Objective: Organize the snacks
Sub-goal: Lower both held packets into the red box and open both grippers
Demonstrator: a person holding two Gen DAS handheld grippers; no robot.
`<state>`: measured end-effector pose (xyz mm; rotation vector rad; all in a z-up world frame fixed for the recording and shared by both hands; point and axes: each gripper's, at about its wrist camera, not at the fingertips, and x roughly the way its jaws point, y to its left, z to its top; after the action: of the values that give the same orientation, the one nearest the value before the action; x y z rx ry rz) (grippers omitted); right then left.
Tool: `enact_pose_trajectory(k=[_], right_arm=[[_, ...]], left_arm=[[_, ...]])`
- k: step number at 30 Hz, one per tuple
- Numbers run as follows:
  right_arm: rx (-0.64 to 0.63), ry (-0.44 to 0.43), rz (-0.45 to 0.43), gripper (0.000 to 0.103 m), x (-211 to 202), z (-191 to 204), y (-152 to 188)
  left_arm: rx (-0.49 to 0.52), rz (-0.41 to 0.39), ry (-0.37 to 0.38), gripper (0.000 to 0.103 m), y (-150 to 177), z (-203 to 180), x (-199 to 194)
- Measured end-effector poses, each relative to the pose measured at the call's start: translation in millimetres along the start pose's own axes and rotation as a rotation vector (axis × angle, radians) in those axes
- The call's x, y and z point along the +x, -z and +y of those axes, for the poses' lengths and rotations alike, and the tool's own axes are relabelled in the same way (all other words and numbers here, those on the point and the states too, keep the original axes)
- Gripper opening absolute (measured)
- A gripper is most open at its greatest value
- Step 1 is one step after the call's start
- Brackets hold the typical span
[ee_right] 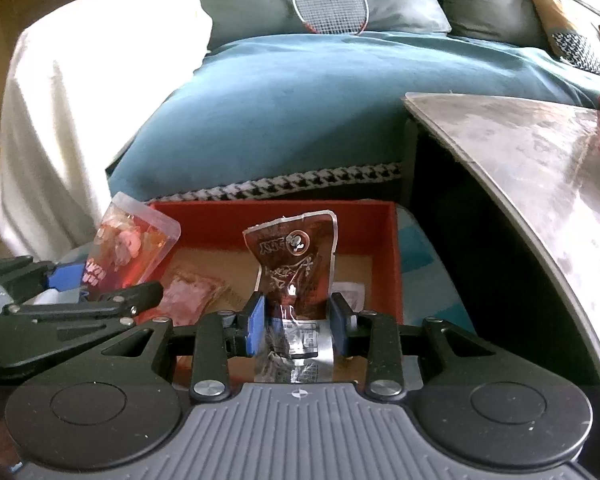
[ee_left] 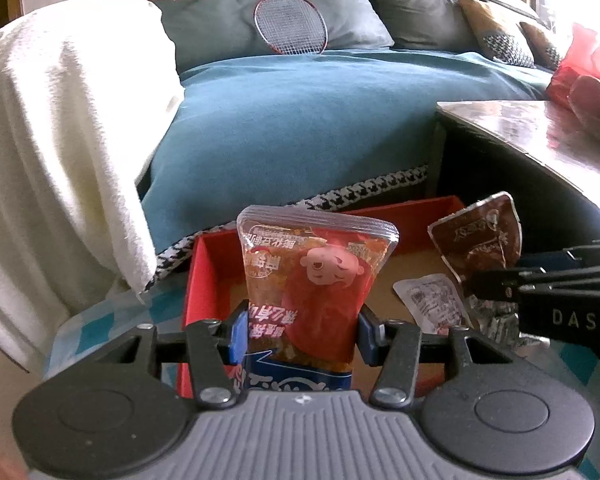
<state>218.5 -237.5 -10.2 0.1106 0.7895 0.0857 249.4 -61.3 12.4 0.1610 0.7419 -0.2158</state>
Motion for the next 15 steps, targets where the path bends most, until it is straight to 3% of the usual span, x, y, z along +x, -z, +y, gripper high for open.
enact_pose_trajectory(k=[7,9,15], right_arm=[[0.007,0.028,0.039,0.038,30.3,-13.1,-5.4],[0.014,0.028,0.054,0.029,39.8,-16.6,-5.2],[0.028,0.007,0.109,0.034,61.1,-16.5,-0.1]], left_arm=[[0.014,0.014,-0.005,0.045,-5.3,-4.6,21.3],[0.016,0.022,-0.006,0.045,-6.6,-5.7,28.2],[0.024,0.046,-0.011,0.046,-6.9,-10.5,47.6]])
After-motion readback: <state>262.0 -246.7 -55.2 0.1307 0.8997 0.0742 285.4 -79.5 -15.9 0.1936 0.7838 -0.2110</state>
